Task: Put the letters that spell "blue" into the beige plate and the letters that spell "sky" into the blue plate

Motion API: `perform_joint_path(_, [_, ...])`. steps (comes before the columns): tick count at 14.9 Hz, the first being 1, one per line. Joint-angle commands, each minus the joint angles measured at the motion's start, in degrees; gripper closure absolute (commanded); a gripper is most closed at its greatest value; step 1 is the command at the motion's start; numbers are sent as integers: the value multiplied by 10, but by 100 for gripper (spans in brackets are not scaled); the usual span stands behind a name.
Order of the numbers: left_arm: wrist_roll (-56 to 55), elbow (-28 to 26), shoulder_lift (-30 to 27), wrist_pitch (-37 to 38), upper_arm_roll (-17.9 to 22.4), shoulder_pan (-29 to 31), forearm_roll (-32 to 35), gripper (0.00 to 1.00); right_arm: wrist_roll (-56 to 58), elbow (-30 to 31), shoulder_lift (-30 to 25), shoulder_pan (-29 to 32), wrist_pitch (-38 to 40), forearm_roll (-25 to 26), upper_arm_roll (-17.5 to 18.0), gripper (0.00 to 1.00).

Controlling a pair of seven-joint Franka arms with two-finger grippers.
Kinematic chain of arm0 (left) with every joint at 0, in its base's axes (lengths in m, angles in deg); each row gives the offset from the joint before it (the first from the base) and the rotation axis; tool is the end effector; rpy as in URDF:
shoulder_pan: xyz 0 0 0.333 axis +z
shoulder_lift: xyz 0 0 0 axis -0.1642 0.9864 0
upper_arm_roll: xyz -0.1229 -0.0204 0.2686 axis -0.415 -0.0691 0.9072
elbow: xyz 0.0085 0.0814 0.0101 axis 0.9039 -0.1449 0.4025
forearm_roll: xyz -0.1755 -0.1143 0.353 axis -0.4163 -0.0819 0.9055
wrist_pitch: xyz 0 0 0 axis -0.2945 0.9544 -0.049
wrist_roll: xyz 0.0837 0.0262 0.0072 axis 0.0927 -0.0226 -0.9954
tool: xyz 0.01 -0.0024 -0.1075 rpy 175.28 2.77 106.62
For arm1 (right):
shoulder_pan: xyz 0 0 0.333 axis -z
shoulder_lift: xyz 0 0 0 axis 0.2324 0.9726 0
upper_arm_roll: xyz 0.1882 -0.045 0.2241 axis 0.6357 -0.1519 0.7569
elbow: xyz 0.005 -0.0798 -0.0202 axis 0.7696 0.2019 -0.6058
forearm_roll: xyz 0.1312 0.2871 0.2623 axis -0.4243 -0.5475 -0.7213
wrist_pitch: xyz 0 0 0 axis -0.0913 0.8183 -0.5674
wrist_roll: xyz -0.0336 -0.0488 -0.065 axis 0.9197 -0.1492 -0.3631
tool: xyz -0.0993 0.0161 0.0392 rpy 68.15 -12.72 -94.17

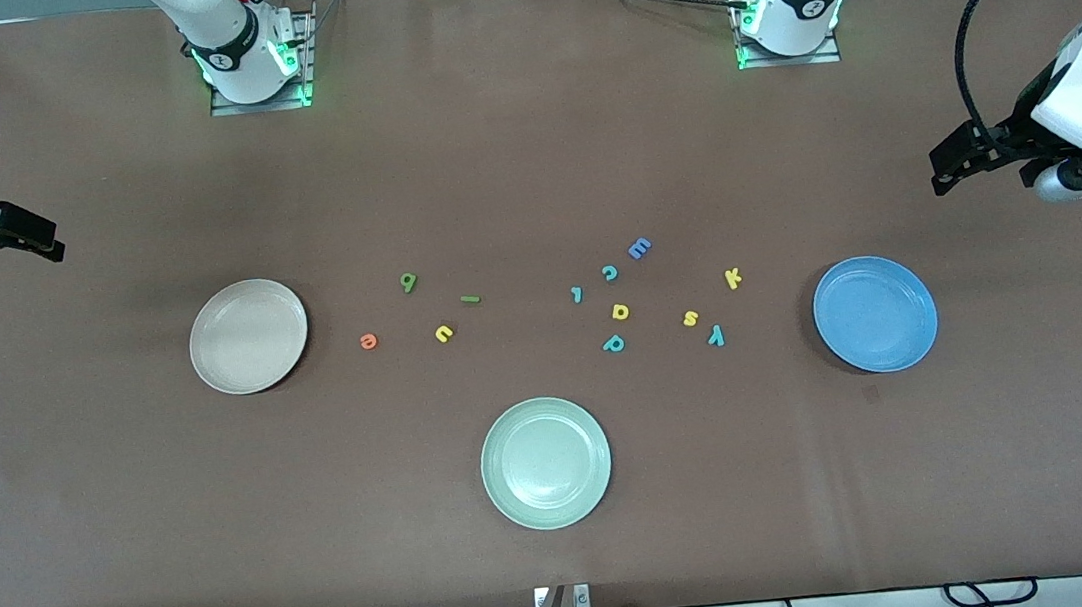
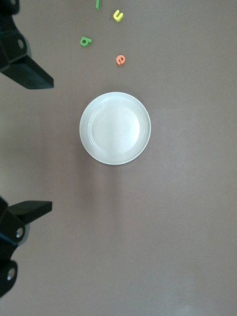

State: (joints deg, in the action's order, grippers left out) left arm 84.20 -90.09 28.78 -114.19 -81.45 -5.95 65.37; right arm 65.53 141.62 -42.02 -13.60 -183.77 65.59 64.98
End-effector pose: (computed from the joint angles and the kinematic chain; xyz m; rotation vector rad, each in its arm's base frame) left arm 0.5958 -0.0474 0.5759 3.1386 0.0101 0.0196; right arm 0.5707 -0.0311 0.5505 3.1139 -0.0880 -0.0297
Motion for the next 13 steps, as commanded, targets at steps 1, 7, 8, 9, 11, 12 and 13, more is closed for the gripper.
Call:
perform_joint_path(1, [3, 8, -3, 12, -4, 4, 5, 0, 2, 17, -15, 1, -8, 0, 2, 0])
perform_joint_path(7, [4, 8, -4, 13, -6, 4, 7, 0, 0, 19, -14, 1, -5, 0, 3, 0])
perform_joint_path(8, [4, 8, -4, 13, -5, 4, 6, 0, 0, 19, -14, 1, -5, 0, 3, 0])
perform_joint_path(9, [3, 8, -4, 13, -5, 4, 6, 0, 0, 19, -14, 1, -5, 1, 2, 0])
perform_joint_path(11, [3, 9, -4, 14, -6, 4, 6, 0, 0, 19, -14, 2, 2, 1, 3, 0])
perform_joint_path(12, [3, 9, -4, 14, -6, 4, 7, 0, 0, 19, -14, 2, 3, 1, 2, 0])
perform_joint_path(13, [3, 9, -4, 13, -6, 4, 7, 0, 0, 19, -13, 2, 3, 1, 2, 0])
